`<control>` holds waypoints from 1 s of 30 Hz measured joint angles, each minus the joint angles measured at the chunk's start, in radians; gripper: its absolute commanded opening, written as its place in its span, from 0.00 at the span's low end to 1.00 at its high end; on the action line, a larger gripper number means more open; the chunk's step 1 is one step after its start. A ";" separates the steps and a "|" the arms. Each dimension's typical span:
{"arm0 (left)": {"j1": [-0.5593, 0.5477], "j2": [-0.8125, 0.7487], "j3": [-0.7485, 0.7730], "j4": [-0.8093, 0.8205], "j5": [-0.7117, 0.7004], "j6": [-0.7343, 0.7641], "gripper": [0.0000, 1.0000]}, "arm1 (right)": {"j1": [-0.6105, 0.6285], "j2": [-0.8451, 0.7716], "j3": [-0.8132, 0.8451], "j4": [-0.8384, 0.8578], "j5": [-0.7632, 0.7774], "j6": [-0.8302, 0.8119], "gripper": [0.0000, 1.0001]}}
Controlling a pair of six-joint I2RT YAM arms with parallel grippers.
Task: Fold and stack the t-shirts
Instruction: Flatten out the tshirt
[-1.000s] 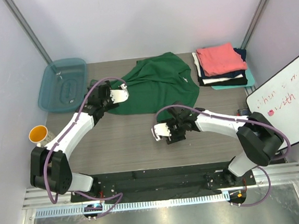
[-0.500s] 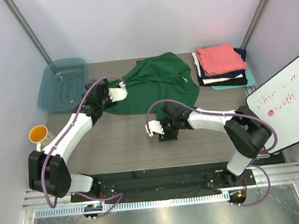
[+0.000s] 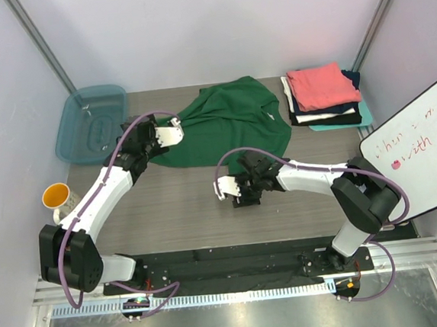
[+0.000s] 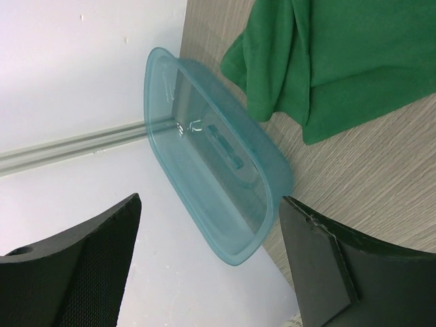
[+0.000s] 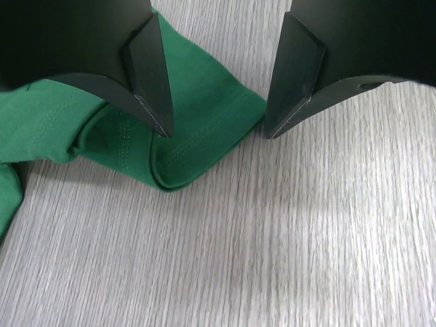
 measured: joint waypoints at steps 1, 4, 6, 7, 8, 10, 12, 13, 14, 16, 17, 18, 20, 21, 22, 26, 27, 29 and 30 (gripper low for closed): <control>0.000 0.000 0.000 0.000 0.000 0.000 0.82 | 0.000 -0.004 -0.004 -0.001 0.006 -0.001 0.63; 0.002 0.000 0.003 0.000 0.001 0.001 0.82 | -0.003 -0.013 -0.014 0.000 0.015 -0.003 0.59; 0.002 0.000 0.005 0.000 0.002 0.002 0.82 | -0.006 -0.014 -0.018 0.000 0.013 -0.004 0.50; 0.002 0.000 0.006 0.000 0.002 0.003 0.82 | -0.008 -0.014 -0.018 -0.001 0.010 -0.005 0.46; 0.002 0.000 0.008 0.000 0.002 0.003 0.82 | -0.008 -0.014 -0.018 -0.005 0.008 -0.007 0.42; 0.002 0.000 0.014 0.000 0.002 0.003 0.81 | -0.010 -0.011 -0.019 -0.014 0.006 -0.009 0.27; 0.002 0.000 0.017 0.000 0.002 0.003 0.81 | -0.012 -0.007 -0.018 -0.019 0.007 -0.017 0.03; 0.002 0.000 0.018 0.000 0.001 0.003 0.81 | -0.013 -0.006 -0.018 -0.021 0.007 -0.020 0.01; 0.002 0.000 0.018 0.000 0.001 0.003 0.81 | -0.015 -0.006 -0.018 -0.022 0.013 -0.024 0.01; 0.002 0.000 0.018 0.000 0.002 0.003 0.75 | -0.019 -0.005 -0.013 -0.026 0.023 -0.027 0.01; 0.003 0.000 0.018 0.000 0.003 0.003 0.73 | -0.019 -0.003 -0.006 -0.036 0.035 -0.030 0.01; 0.003 0.000 0.018 0.000 0.005 0.002 0.73 | -0.021 0.000 0.002 -0.052 0.045 -0.032 0.01; 0.004 0.000 0.014 0.001 0.014 0.002 0.74 | -0.027 0.011 0.039 -0.116 0.078 -0.032 0.01; 0.005 -0.002 0.008 0.001 0.025 0.002 0.75 | -0.035 0.013 0.058 -0.150 0.092 -0.031 0.01; 0.005 -0.004 -0.001 0.000 0.035 0.002 0.77 | -0.043 0.013 0.079 -0.183 0.109 -0.031 0.01; 0.006 -0.008 -0.066 -0.013 0.099 0.008 0.81 | -0.075 -0.036 0.170 -0.274 0.171 -0.034 0.01; 0.006 -0.008 -0.079 -0.021 0.113 0.013 0.81 | -0.080 -0.056 0.188 -0.286 0.183 -0.036 0.01; 0.006 -0.006 -0.100 -0.043 0.148 0.023 0.82 | -0.095 -0.106 0.231 -0.320 0.216 -0.041 0.01; 0.006 -0.003 -0.107 -0.052 0.167 0.030 0.82 | -0.103 -0.140 0.256 -0.333 0.241 -0.048 0.01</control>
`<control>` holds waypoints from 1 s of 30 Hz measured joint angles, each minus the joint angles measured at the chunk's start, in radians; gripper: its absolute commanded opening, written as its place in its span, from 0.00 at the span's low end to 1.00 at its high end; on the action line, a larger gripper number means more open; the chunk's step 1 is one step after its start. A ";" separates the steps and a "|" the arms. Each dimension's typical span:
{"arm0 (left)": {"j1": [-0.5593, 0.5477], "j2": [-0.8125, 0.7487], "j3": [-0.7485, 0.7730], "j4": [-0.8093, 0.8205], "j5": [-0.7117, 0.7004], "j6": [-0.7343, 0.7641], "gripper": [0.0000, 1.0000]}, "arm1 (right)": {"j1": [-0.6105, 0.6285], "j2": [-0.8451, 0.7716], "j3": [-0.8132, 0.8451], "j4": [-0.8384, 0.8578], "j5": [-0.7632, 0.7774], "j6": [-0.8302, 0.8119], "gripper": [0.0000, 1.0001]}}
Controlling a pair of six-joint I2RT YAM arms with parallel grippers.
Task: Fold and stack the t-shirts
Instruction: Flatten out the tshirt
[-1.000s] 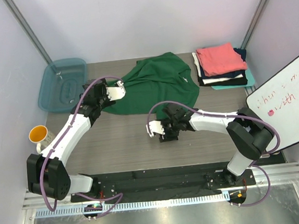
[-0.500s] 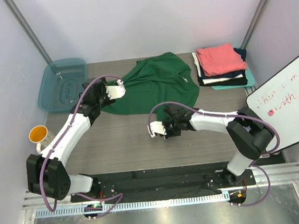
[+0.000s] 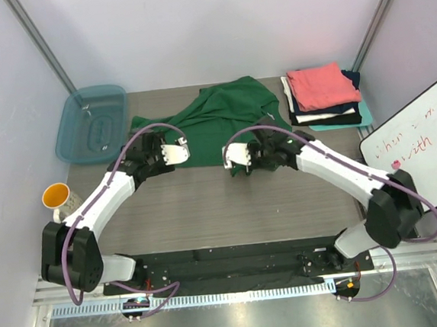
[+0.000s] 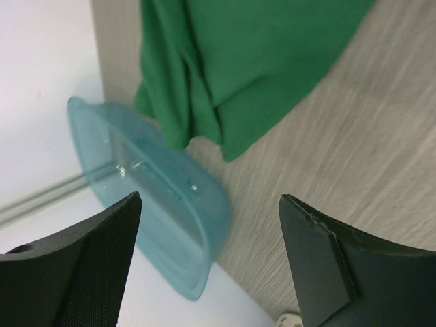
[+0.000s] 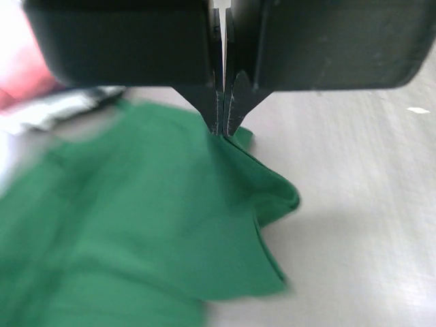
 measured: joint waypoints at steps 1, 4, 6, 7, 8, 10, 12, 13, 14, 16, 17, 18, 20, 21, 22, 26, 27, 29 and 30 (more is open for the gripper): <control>0.000 0.004 -0.002 -0.010 0.021 0.008 0.82 | -0.008 -0.023 0.012 -0.005 0.016 -0.005 0.01; 0.000 0.021 -0.002 -0.023 0.079 0.024 0.83 | -0.037 -0.103 0.041 -0.026 0.079 -0.029 0.01; 0.000 0.037 -0.002 -0.031 0.115 0.037 0.82 | -0.060 -0.137 0.048 -0.040 0.109 -0.043 0.01; 0.000 0.046 0.000 -0.036 0.131 0.041 0.83 | -0.070 -0.147 0.049 -0.047 0.121 -0.047 0.01; 0.000 0.056 0.002 -0.041 0.145 0.045 0.83 | -0.080 -0.151 0.049 -0.055 0.131 -0.052 0.01; 0.000 0.075 0.008 -0.051 0.168 0.053 0.83 | -0.097 -0.150 0.047 -0.066 0.145 -0.063 0.01; 0.000 0.096 0.015 -0.065 0.185 0.068 0.83 | -0.117 -0.150 0.042 -0.079 0.157 -0.079 0.01; 0.000 0.106 0.017 -0.069 0.190 0.075 0.83 | -0.126 -0.150 0.042 -0.082 0.163 -0.089 0.01; 0.000 0.116 0.018 -0.070 0.192 0.085 0.83 | -0.134 -0.150 0.042 -0.083 0.166 -0.097 0.01; 0.000 0.134 0.017 -0.071 0.192 0.098 0.83 | -0.152 -0.147 0.041 -0.081 0.170 -0.115 0.01; 0.000 0.145 0.016 -0.069 0.191 0.107 0.83 | -0.162 -0.142 0.041 -0.079 0.171 -0.124 0.01; 0.000 0.154 0.015 -0.067 0.189 0.116 0.83 | -0.169 -0.137 0.041 -0.077 0.172 -0.130 0.01; 0.000 0.183 0.015 -0.055 0.182 0.127 0.82 | -0.183 -0.108 0.041 -0.071 0.171 -0.145 0.01; 0.000 0.198 0.015 -0.049 0.180 0.130 0.82 | -0.188 -0.088 0.041 -0.062 0.171 -0.150 0.01; 0.000 0.212 0.015 -0.043 0.177 0.132 0.82 | -0.192 -0.060 0.041 -0.050 0.169 -0.153 0.01; 0.000 0.251 0.024 -0.039 0.174 0.136 0.83 | -0.193 0.070 0.041 0.006 0.157 -0.156 0.01; 0.000 0.255 0.028 -0.039 0.174 0.136 0.82 | -0.193 0.117 0.043 0.021 0.153 -0.156 0.01; 0.000 0.257 0.037 -0.040 0.174 0.135 0.82 | -0.193 0.195 0.054 0.044 0.149 -0.156 0.01; 0.000 0.256 0.043 -0.039 0.174 0.134 0.82 | -0.193 0.227 0.063 0.050 0.148 -0.156 0.01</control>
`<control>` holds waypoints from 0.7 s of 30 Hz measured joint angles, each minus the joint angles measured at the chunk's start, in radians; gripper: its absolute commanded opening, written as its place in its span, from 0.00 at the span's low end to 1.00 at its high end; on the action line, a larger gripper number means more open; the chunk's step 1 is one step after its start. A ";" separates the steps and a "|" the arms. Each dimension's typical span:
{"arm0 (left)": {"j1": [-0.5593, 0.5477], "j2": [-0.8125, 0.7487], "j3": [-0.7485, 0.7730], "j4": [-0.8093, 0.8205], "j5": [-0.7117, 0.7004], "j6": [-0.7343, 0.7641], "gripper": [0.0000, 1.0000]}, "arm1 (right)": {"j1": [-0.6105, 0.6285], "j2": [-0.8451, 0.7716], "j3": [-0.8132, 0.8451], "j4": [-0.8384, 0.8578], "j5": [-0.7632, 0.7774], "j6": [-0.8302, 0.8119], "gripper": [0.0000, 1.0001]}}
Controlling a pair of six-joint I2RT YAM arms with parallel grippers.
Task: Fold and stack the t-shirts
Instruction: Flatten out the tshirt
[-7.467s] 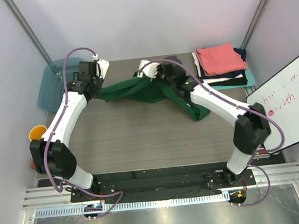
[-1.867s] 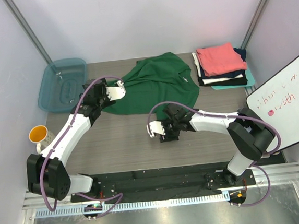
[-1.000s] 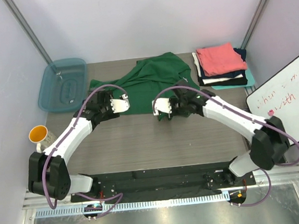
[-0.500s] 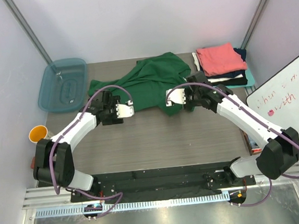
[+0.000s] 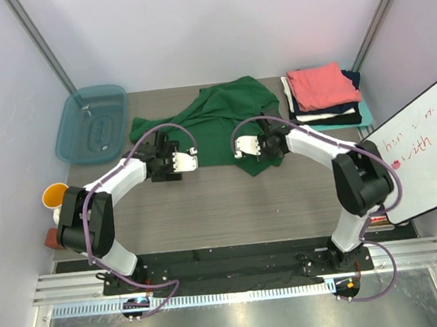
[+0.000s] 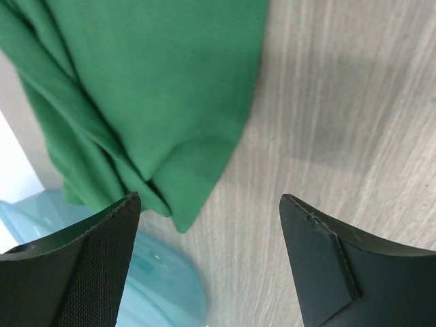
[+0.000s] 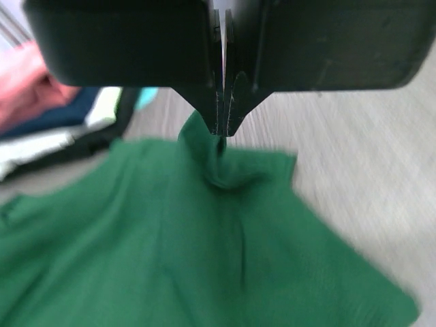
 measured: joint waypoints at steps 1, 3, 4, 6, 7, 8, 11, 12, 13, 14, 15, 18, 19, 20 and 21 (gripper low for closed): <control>0.000 0.000 0.005 0.001 0.000 0.000 0.82 | 0.000 0.035 0.012 0.009 -0.001 0.000 0.02; 0.000 0.000 0.013 0.003 0.000 0.000 0.82 | 0.000 0.093 0.040 0.024 -0.001 0.002 0.14; 0.000 0.000 0.015 0.004 0.000 -0.001 0.82 | 0.000 0.112 0.053 0.031 0.000 0.004 0.18; 0.000 0.000 0.015 0.004 0.000 -0.001 0.82 | 0.000 0.132 0.076 0.041 0.002 0.009 0.28; 0.000 0.000 0.015 0.004 0.000 -0.001 0.82 | 0.000 0.136 0.088 0.049 0.003 0.010 0.29; 0.000 0.000 0.015 0.004 0.000 -0.002 0.82 | 0.000 0.136 0.097 0.056 0.005 0.013 0.31; 0.003 0.000 0.015 0.004 0.001 -0.008 0.82 | 0.000 0.130 0.111 0.083 0.008 0.010 0.33; 0.005 0.000 0.015 0.004 0.001 -0.008 0.82 | 0.000 0.125 0.111 0.084 0.008 0.010 0.34; 0.007 0.000 0.015 0.003 0.001 -0.009 0.82 | 0.000 0.118 0.108 0.084 0.009 0.007 0.34; 0.010 0.000 0.017 0.003 0.001 -0.010 0.82 | 0.000 0.106 0.100 0.089 0.011 0.006 0.35; 0.011 0.000 0.021 0.002 0.001 -0.012 0.82 | 0.000 0.094 0.090 0.092 0.011 0.006 0.36; 0.013 0.000 0.035 0.002 0.002 -0.013 0.82 | -0.002 0.043 0.045 0.092 0.015 0.004 0.40; 0.013 0.000 0.041 0.001 0.003 -0.014 0.82 | -0.002 0.028 0.030 0.092 0.015 0.003 0.41; 0.013 0.000 0.047 0.001 0.004 -0.015 0.82 | -0.003 0.014 0.015 0.092 0.015 0.003 0.43; 0.012 0.000 0.050 0.002 0.004 -0.015 0.82 | -0.005 0.001 0.002 0.090 0.015 0.003 0.45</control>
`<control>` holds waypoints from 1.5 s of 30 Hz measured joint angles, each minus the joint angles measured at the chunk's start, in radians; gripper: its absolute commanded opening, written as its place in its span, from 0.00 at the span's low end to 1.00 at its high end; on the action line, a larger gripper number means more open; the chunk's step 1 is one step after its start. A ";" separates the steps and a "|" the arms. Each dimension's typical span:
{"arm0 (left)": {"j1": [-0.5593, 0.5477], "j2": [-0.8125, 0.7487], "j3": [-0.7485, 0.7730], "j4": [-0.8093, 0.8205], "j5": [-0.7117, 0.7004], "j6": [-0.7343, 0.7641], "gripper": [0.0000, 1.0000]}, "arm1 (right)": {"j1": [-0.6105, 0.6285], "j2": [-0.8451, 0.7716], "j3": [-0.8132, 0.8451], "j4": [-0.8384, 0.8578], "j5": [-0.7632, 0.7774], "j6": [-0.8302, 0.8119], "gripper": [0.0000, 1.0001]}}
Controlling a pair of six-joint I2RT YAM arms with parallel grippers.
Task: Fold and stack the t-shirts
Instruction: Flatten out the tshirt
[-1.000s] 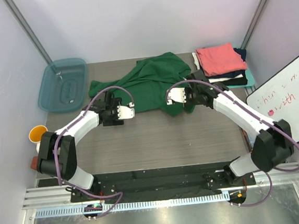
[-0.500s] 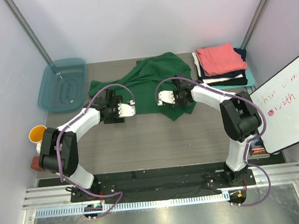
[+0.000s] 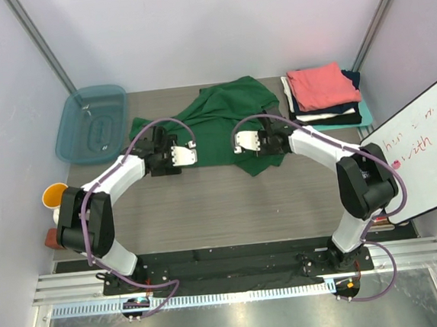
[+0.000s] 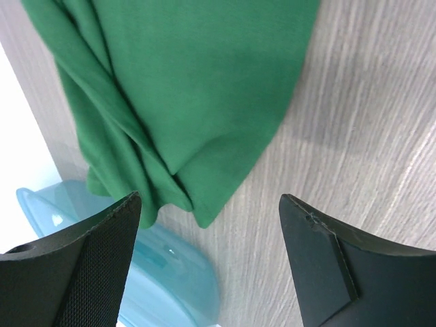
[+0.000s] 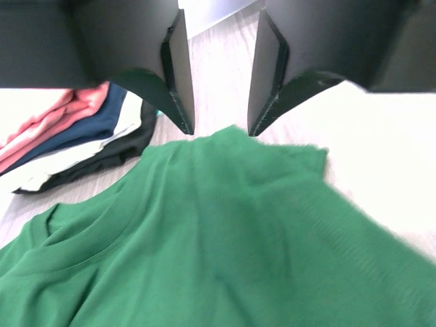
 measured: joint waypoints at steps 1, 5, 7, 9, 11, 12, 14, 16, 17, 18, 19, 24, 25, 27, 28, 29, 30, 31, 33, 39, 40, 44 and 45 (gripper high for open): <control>0.000 0.000 0.004 0.000 0.000 0.000 0.82 | -0.002 -0.012 -0.011 -0.004 0.000 0.000 0.47; 0.001 0.000 0.013 -0.003 0.000 0.001 0.82 | -0.019 -0.068 -0.055 -0.014 -0.019 0.004 0.50; 0.001 0.000 0.013 -0.004 0.000 0.001 0.82 | -0.039 -0.120 -0.116 0.002 -0.032 0.000 0.51; 0.001 0.000 0.013 -0.005 0.000 0.001 0.82 | -0.060 -0.175 -0.204 0.032 -0.044 -0.016 0.52; 0.001 0.000 0.015 -0.008 0.000 0.001 0.82 | -0.085 -0.216 -0.303 0.074 -0.061 -0.036 0.52; 0.001 0.000 0.017 -0.010 0.000 0.001 0.82 | -0.101 -0.226 -0.356 0.097 -0.069 -0.051 0.52; 0.001 0.000 0.024 -0.014 -0.001 0.000 0.82 | -0.123 -0.220 -0.415 0.130 -0.077 -0.068 0.52; 0.001 0.000 0.031 -0.018 -0.001 0.000 0.82 | -0.149 -0.204 -0.451 0.187 -0.074 -0.089 0.52; 0.001 0.000 0.032 -0.018 -0.001 0.000 0.82 | -0.158 -0.202 -0.452 0.227 -0.081 -0.094 0.52; 0.000 0.000 0.034 -0.019 -0.002 0.000 0.82 | -0.166 -0.189 -0.452 0.275 -0.086 -0.099 0.52; 0.001 0.000 0.034 -0.020 -0.003 0.001 0.82 | -0.175 -0.169 -0.452 0.321 -0.093 -0.104 0.52; 0.001 0.000 0.034 -0.024 -0.005 0.000 0.82 | -0.213 -0.096 -0.441 0.486 -0.109 -0.151 0.51; 0.001 0.000 0.034 -0.024 -0.005 0.000 0.82 | -0.217 -0.085 -0.438 0.505 -0.112 -0.158 0.51; 0.000 0.000 0.034 -0.026 -0.009 0.000 0.82 | -0.225 -0.063 -0.430 0.542 -0.119 -0.180 0.49; 0.001 0.000 0.035 -0.026 -0.011 0.000 0.82 | -0.227 -0.054 -0.427 0.555 -0.121 -0.186 0.48; 0.001 0.000 0.036 -0.026 -0.014 0.000 0.82 | -0.229 -0.042 -0.422 0.570 -0.124 -0.197 0.47; 0.001 0.000 0.037 -0.027 -0.015 0.000 0.82 | -0.230 -0.031 -0.417 0.581 -0.126 -0.206 0.47; 0.001 0.000 0.039 -0.027 -0.017 0.000 0.82 | -0.230 -0.022 -0.412 0.591 -0.129 -0.212 0.47; 0.000 0.000 0.042 -0.027 -0.022 0.000 0.82 | -0.230 -0.013 -0.408 0.601 -0.138 -0.234 0.46; 0.000 0.001 0.053 -0.034 -0.024 0.000 0.82 | -0.230 -0.011 -0.407 0.596 -0.168 -0.282 0.45; 0.001 0.002 0.059 -0.035 -0.024 0.000 0.82 | -0.229 -0.009 -0.406 0.596 -0.171 -0.286 0.45; 0.000 0.014 0.083 -0.034 -0.024 0.000 0.82 | -0.223 -0.004 -0.402 0.595 -0.180 -0.304 0.41; 0.001 0.018 0.089 -0.034 -0.024 0.000 0.82 | -0.219 0.000 -0.398 0.592 -0.183 -0.310 0.38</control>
